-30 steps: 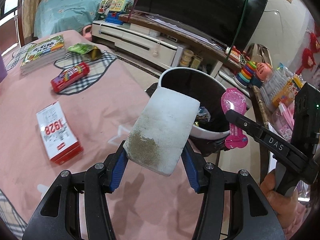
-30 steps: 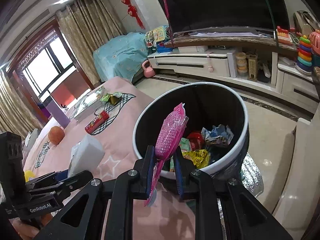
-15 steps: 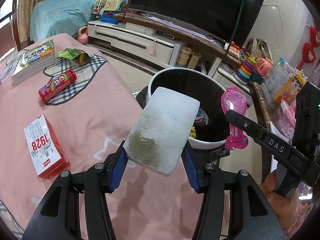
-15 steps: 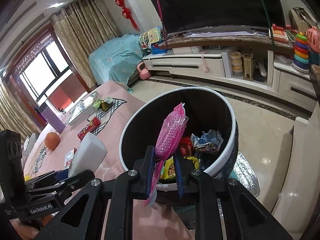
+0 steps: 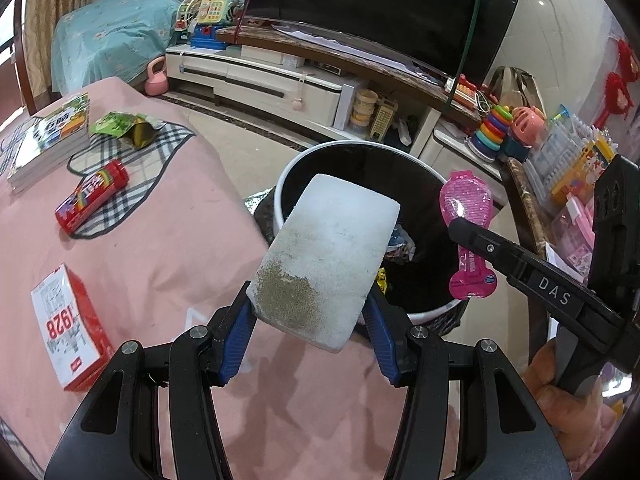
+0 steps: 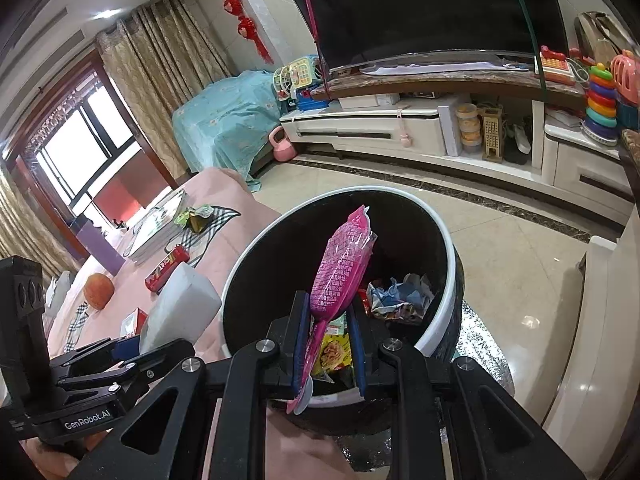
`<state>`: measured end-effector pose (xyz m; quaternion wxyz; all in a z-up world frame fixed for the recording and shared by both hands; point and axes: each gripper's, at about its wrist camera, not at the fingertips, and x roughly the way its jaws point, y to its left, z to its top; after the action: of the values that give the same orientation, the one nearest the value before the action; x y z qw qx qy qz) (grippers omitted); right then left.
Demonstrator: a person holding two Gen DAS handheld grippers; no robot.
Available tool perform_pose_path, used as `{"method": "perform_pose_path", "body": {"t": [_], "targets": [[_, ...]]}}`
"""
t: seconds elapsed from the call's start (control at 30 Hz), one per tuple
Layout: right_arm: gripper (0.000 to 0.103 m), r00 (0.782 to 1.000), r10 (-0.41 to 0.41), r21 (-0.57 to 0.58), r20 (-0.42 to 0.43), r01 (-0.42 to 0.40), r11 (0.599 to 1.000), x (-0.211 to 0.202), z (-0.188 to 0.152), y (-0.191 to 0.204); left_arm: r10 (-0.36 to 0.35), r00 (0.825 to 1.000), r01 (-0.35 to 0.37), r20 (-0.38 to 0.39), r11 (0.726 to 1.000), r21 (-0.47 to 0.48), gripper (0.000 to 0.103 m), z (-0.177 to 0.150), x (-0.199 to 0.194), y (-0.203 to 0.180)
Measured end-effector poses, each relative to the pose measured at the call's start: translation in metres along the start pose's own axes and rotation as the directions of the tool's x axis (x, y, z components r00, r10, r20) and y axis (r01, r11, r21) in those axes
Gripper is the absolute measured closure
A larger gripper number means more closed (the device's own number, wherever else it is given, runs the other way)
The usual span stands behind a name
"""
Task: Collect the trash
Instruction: 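Carry the sponge block and pink brush over the black bin, then open both tools to drop the sponge and brush into the bin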
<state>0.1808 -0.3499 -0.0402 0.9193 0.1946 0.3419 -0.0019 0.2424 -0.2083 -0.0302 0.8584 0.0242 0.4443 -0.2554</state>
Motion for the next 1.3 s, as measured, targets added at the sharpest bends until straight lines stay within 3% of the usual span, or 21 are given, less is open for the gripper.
{"method": "perform_pose_path", "body": {"t": [1.0,1.17,1.23,1.3], "targets": [[0.083,0.999,-0.024,-0.001,-0.035,0.024,1.000,0.017,0.015,-0.010,0.009,1.000,-0.009,-0.020,0.999,0.033,0.047,0.024,0.028,-0.018],[0.079,0.999,-0.028,0.004,-0.037,0.028,1.000,0.017,0.016,-0.011,0.005,1.000,-0.004,-0.021,0.999,0.034,0.042,0.024,0.027,-0.020],[0.074,0.999,-0.029,0.015,-0.041,0.030,0.999,0.017,0.017,-0.013,0.004,1.000,-0.004,-0.018,1.000,0.028,0.035,0.023,0.026,-0.019],[0.059,0.999,-0.029,0.026,-0.039,0.030,0.999,0.017,0.017,-0.016,0.008,1.000,-0.008,-0.014,1.000,0.016,0.028,0.021,0.024,-0.016]]}}
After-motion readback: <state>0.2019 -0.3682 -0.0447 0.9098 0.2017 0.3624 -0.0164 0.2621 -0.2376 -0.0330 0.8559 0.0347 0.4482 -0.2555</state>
